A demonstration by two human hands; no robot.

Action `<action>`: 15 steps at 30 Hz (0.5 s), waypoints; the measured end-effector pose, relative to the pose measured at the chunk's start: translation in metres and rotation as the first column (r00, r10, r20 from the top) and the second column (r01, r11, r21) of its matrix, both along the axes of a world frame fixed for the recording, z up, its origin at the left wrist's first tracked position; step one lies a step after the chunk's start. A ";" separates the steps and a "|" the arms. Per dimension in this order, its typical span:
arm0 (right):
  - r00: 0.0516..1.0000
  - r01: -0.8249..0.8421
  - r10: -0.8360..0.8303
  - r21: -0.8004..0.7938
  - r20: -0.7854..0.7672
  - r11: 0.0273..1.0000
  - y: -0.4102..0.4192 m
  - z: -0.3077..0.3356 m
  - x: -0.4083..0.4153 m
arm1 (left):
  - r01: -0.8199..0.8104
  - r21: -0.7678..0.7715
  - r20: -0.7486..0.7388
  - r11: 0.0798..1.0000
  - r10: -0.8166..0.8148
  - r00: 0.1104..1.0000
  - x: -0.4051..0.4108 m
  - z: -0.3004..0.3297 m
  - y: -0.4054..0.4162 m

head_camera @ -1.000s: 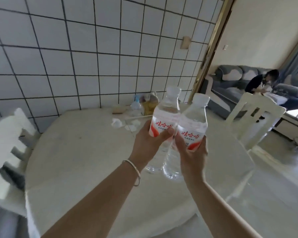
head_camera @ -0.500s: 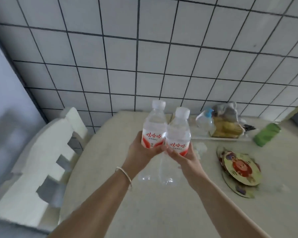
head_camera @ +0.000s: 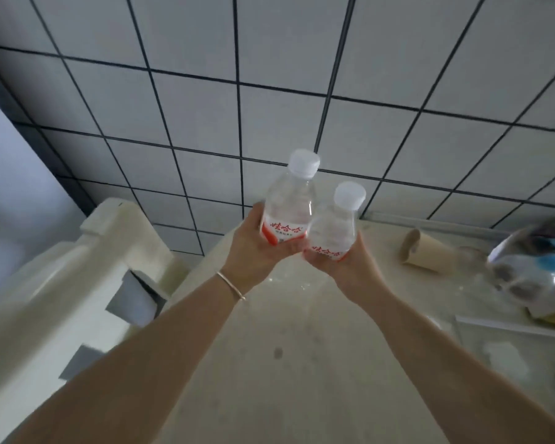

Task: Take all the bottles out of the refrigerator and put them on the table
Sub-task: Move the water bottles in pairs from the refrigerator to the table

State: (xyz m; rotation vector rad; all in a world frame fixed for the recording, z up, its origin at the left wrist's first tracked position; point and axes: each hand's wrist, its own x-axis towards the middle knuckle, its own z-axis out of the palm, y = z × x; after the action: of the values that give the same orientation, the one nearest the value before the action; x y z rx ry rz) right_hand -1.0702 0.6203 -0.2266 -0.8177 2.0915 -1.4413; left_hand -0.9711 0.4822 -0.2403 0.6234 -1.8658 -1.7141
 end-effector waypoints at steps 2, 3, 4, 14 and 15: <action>1.000 0.006 -0.006 0.019 -0.021 1.000 -0.014 -0.009 -0.013 | 0.011 -0.007 0.004 1.000 -0.011 1.000 -0.008 -0.010 -0.017; 1.000 0.014 -0.014 0.022 -0.017 1.000 -0.021 -0.013 -0.018 | 0.017 -0.009 0.014 1.000 -0.016 1.000 -0.012 -0.015 -0.024; 1.000 0.018 -0.018 0.031 -0.018 0.999 -0.025 -0.017 -0.022 | 0.021 -0.015 0.026 1.000 -0.020 0.999 -0.015 -0.019 -0.031; 0.999 0.028 -0.025 0.079 -0.046 0.996 -0.048 -0.038 -0.034 | 0.044 -0.070 0.131 0.997 -0.035 0.991 -0.022 -0.046 -0.056; 0.999 0.031 -0.028 0.078 -0.045 0.996 -0.049 -0.039 -0.035 | 0.046 -0.083 0.140 0.995 -0.034 0.990 -0.022 -0.049 -0.057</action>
State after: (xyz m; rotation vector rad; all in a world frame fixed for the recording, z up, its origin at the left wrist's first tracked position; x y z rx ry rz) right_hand -1.1054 0.5715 -0.2659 -0.7976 2.1875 -1.3576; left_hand -0.9930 0.4256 -0.2889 0.6904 -2.0496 -1.6419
